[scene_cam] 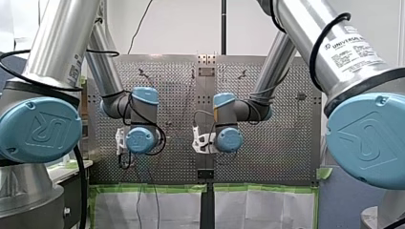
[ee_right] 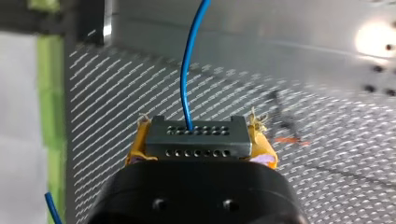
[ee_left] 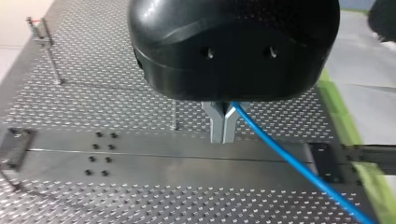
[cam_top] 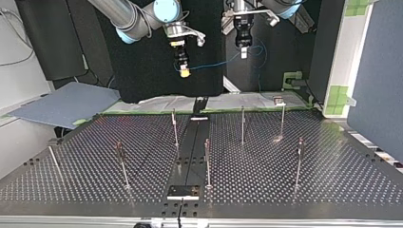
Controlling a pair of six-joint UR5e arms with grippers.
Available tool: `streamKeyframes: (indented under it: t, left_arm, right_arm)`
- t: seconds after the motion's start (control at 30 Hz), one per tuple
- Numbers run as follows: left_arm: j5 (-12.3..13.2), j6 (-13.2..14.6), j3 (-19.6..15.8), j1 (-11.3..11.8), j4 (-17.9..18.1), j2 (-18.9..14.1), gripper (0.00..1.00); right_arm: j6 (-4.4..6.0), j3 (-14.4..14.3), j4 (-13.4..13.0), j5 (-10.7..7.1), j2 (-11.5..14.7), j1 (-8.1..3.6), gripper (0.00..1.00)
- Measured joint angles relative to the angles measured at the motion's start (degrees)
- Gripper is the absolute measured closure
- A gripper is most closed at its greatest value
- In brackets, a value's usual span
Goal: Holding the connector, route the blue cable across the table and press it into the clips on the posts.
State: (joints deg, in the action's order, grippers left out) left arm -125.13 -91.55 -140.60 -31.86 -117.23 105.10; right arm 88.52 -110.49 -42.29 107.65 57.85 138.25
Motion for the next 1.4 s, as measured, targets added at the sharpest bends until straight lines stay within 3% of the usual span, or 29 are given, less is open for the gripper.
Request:
streamKeyframes:
  t: [0.23,0.4,0.6,0.77,1.07,1.4]
  left_arm:
    - [-1.2,-1.2,1.3,1.4,-1.0,-2.9,0.98]
    - [-3.5,-1.5,3.6,2.7,-3.6,-5.6,0.98]
    - [-4.8,-1.8,6.0,4.1,-6.5,-8.5,0.98]
    - [-4.2,-2.4,7.7,6.0,-8.9,-10.8,0.98]
    - [-0.4,-4.1,8.6,10.1,-13.0,-15.0,0.98]
    - [3.8,-6.4,10.8,14.7,-17.2,-19.5,0.98]
  right_arm:
    - [3.24,3.4,3.4,-3.22,3.4,0.26,1.0]
    - [4.35,5.7,5.7,-5.51,5.7,0.3,1.0]
    - [4.71,8.7,8.7,-8.35,8.7,0.31,1.0]
    - [4.96,11.1,10.5,-9.7,10.6,0.31,1.0]
    - [5.23,15.3,13.1,-10.37,8.8,0.82,1.0]
    - [5.25,20.2,15.9,-10.52,7.4,2.72,1.0]
